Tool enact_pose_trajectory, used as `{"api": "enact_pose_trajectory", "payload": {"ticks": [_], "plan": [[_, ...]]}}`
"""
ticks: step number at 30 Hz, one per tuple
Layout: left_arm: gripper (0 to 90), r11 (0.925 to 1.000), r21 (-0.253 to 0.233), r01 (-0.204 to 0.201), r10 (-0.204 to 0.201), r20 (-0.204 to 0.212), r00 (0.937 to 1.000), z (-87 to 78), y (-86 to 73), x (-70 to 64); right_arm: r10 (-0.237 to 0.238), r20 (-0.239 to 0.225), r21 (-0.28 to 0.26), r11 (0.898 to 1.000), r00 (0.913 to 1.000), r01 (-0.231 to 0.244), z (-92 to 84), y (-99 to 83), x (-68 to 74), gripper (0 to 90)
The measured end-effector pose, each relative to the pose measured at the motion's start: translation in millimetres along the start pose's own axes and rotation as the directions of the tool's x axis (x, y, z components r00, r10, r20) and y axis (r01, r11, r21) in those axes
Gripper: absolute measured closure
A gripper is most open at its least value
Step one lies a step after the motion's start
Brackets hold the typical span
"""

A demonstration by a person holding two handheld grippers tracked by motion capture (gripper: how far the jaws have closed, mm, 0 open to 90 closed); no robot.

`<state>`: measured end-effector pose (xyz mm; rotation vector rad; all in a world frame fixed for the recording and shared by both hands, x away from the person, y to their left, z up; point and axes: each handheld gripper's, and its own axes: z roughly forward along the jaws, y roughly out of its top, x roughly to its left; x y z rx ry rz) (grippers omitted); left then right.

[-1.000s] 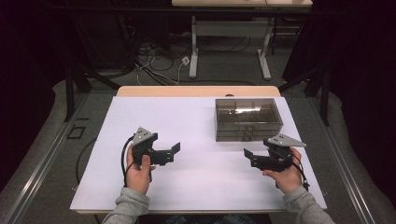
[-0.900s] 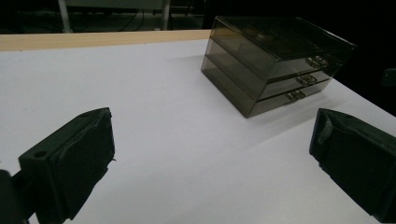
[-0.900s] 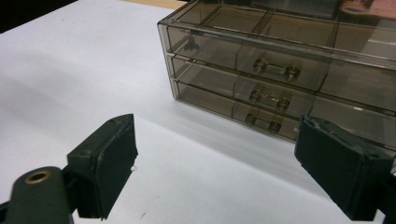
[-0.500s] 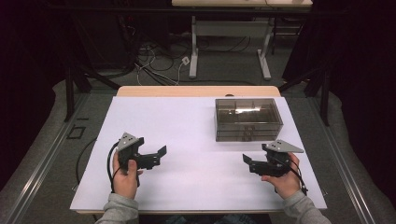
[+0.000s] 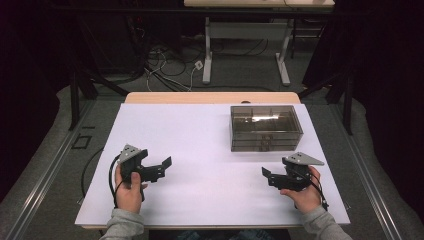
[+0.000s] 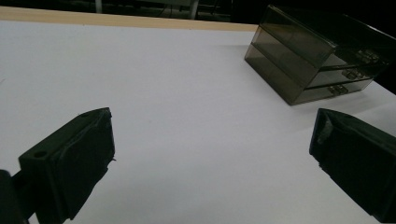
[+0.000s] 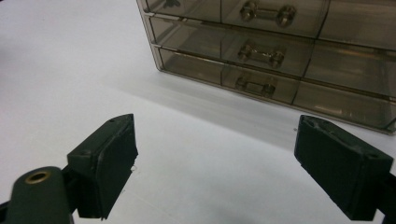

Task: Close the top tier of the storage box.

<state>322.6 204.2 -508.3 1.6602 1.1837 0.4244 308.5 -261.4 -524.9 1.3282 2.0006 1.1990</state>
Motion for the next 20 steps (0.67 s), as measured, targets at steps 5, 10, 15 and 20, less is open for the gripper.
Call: {"api": "enact_pose_trajectory", "payload": {"ticks": [5, 10, 15, 20], "plan": [[0.5, 1.0000, 0.003, 0.006, -0.006, -0.013, 0.9999, 0.7, -2.8, 5.0, 0.017, 0.009, 0.008, 1.000, 0.9998, -0.017, 1.3, -2.6, -4.1, 12.8], [0.5, 0.9998, 0.015, 0.012, -0.011, -0.024, 0.9997, 2.3, -5.6, 9.8, 0.036, 0.018, 0.008, 0.999, 0.9992, -0.036, 1.1, -3.8, -8.5, 12.8], [0.5, 0.9996, 0.019, 0.021, -0.021, -0.028, 0.9994, 4.1, -7.1, 12.6, 0.040, 0.030, 0.025, 0.999, 0.9988, -0.040, 2.6, -5.3, -11.4, 12.7], [0.5, 0.9996, 0.025, 0.017, -0.016, -0.028, 0.9995, 6.2, -7.3, 12.9, 0.031, 0.047, 0.022, 0.999, 0.9984, -0.032, 2.6, -5.2, -14.8, 12.6]]}}
